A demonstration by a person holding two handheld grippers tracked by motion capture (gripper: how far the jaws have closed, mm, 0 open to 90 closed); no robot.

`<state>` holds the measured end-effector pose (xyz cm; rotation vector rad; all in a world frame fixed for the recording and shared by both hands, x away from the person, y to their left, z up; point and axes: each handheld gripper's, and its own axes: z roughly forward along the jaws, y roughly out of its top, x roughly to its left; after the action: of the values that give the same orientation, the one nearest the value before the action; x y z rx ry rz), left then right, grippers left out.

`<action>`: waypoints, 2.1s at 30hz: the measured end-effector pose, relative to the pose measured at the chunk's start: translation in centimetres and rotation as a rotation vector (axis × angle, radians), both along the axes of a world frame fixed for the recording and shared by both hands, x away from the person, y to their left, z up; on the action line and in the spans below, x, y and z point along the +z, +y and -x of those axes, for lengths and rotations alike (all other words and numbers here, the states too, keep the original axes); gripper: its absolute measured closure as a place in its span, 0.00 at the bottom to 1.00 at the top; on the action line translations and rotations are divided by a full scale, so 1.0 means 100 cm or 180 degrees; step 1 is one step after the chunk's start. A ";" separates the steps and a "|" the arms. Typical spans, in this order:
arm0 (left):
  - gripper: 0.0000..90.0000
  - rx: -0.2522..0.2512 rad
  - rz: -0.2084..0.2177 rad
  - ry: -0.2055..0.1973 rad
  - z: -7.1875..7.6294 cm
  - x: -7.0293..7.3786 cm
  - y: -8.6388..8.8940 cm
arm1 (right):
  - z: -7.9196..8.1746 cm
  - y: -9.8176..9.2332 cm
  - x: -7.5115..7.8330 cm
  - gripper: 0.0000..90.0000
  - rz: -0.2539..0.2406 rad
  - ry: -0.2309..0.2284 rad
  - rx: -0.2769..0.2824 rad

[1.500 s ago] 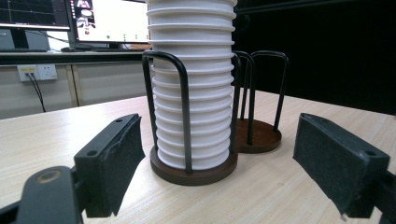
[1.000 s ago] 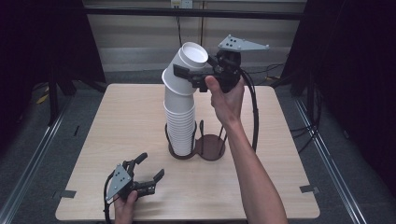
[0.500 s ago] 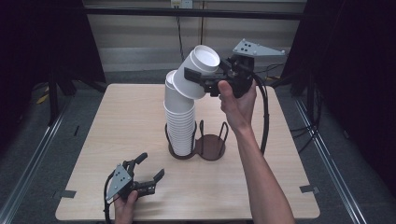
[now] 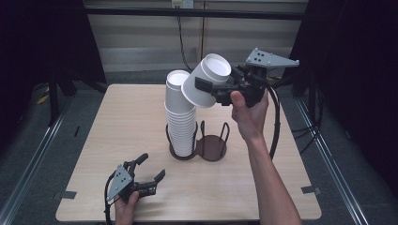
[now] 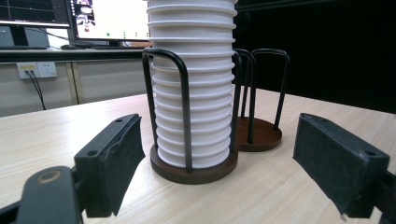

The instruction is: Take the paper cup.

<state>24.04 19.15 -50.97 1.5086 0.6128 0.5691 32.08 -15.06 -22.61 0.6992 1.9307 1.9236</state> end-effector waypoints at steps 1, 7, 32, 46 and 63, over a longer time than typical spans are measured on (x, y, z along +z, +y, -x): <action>0.17 0.0031 -0.0028 -0.0024 0.000 0.000 0.001 | 0.001 -0.002 -0.001 0.24 0.0001 0.0001 -0.0012; 0.17 0.0001 -0.0001 0.0000 0.000 0.000 0.000 | 0.007 -0.011 -0.011 0.24 0.0039 0.0062 -0.0041; 0.18 -0.0091 -0.0016 0.0140 -0.003 0.002 0.001 | 0.035 -0.012 -0.073 0.24 0.0189 0.0264 0.0072; 0.20 -0.0221 -0.0006 0.0167 -0.002 0.014 0.002 | 0.039 0.007 -0.113 0.24 0.0324 0.0379 0.0258; 0.18 -0.0684 -0.0133 0.0169 -0.003 0.030 -0.013 | 0.045 0.022 -0.157 0.24 0.0263 0.0594 0.0491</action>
<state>24.30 17.89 -48.01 1.6093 0.4740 0.3796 27.59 -12.89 -38.34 0.7495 2.2235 1.9128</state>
